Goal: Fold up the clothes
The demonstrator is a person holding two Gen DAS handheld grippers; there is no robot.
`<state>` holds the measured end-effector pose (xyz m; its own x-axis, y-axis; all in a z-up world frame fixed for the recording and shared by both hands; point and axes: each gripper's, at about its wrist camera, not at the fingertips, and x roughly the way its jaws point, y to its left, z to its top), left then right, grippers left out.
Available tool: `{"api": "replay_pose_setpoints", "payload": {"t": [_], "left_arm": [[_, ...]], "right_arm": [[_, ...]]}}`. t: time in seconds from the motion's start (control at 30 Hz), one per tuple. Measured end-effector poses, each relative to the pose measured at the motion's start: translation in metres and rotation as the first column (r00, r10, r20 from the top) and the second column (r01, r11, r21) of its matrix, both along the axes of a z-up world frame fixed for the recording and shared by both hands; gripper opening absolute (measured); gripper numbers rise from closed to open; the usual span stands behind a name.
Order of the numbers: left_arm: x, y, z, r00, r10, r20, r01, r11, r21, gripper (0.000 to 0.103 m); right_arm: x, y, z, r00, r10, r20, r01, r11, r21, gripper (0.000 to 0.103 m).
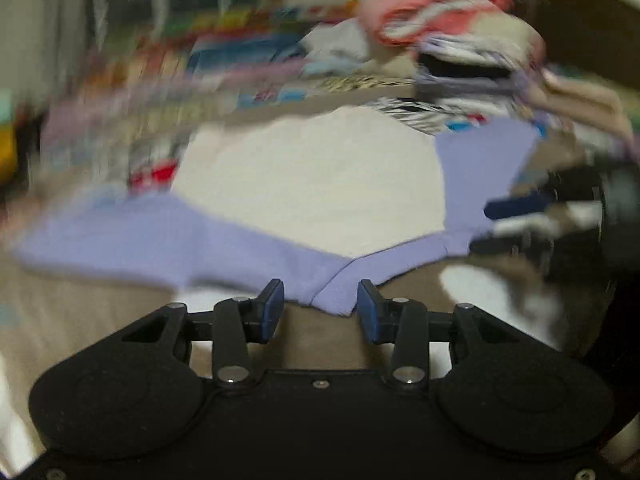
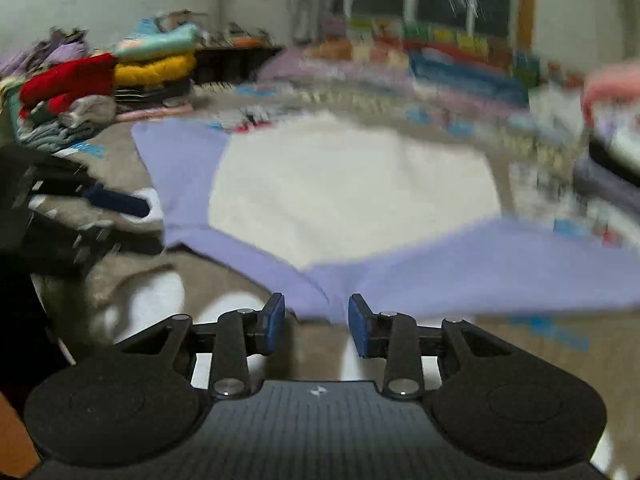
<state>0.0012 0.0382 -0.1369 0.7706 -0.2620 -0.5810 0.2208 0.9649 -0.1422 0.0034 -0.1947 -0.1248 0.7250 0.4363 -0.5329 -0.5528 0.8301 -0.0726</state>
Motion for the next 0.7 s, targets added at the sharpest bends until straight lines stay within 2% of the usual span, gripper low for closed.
{"api": "replay_pose_setpoints", "payload": {"t": [0.03, 0.1, 0.13, 0.2, 0.23, 0.27, 0.3, 0.37, 0.4, 0.5, 0.53, 0.57, 0.63, 0.7], "left_arm": [[0.005, 0.013, -0.004, 0.997, 0.05, -0.062, -0.058, 0.989, -0.136, 0.039], [0.012, 0.029, -0.015, 0.982, 0.109, -0.153, -0.154, 0.933, -0.324, 0.039], [0.015, 0.036, -0.021, 0.972, 0.13, -0.197, -0.201, 0.892, -0.404, 0.039], [0.021, 0.041, -0.028, 0.959, 0.155, -0.238, -0.257, 0.826, -0.501, 0.039], [0.022, 0.04, -0.029, 0.955, 0.166, -0.244, -0.273, 0.813, -0.515, 0.034], [0.023, 0.039, -0.029, 0.951, 0.18, -0.251, -0.289, 0.807, -0.516, 0.01], [0.022, 0.038, -0.031, 0.943, 0.188, -0.274, -0.309, 0.804, -0.509, 0.007], [0.016, 0.036, -0.035, 0.933, 0.194, -0.303, -0.331, 0.793, -0.511, 0.007], [0.015, 0.036, -0.036, 0.933, 0.187, -0.309, -0.328, 0.796, -0.509, 0.007], [0.012, 0.049, -0.026, 0.936, 0.17, -0.308, -0.313, 0.803, -0.507, 0.007], [0.01, 0.056, -0.021, 0.937, 0.172, -0.305, -0.313, 0.803, -0.508, 0.016], [0.009, 0.063, -0.016, 0.937, 0.186, -0.295, -0.319, 0.802, -0.506, 0.027], [0.01, 0.083, -0.006, 0.929, 0.258, -0.266, -0.361, 0.792, -0.492, 0.033], [0.013, 0.106, 0.0, 0.904, 0.357, -0.237, -0.428, 0.777, -0.462, 0.033]], "right_arm": [[-0.002, 0.008, -0.001, 0.999, 0.017, 0.041, -0.015, 0.999, -0.05, 0.044], [-0.004, 0.018, -0.01, 0.996, 0.045, 0.071, -0.036, 0.992, -0.124, 0.047], [-0.005, 0.02, -0.014, 0.995, 0.056, 0.086, -0.043, 0.989, -0.144, 0.047], [-0.005, 0.023, -0.021, 0.992, 0.082, 0.098, -0.065, 0.983, -0.169, 0.047], [-0.004, 0.024, -0.022, 0.991, 0.092, 0.096, -0.074, 0.982, -0.176, 0.046], [0.0, 0.021, -0.022, 0.994, 0.084, 0.068, -0.073, 0.985, -0.156, 0.047], [0.003, 0.019, -0.022, 0.996, 0.077, 0.041, -0.07, 0.988, -0.136, 0.047], [0.005, 0.014, -0.019, 0.998, 0.062, 0.002, -0.062, 0.991, -0.117, 0.047], [0.005, 0.011, -0.017, 0.998, 0.056, -0.017, -0.057, 0.993, -0.108, 0.047], [0.001, 0.012, -0.011, 0.997, 0.072, 0.003, -0.072, 0.995, -0.069, 0.046], [-0.001, 0.013, -0.009, 0.997, 0.078, 0.01, -0.077, 0.995, -0.056, 0.046], [-0.002, 0.013, -0.007, 0.996, 0.083, 0.017, -0.082, 0.996, -0.043, 0.045], [-0.005, 0.014, -0.003, 0.995, 0.093, 0.031, -0.092, 0.996, -0.017, 0.045], [-0.008, 0.015, 0.002, 0.994, 0.103, 0.045, -0.103, 0.995, 0.008, 0.045]]}}
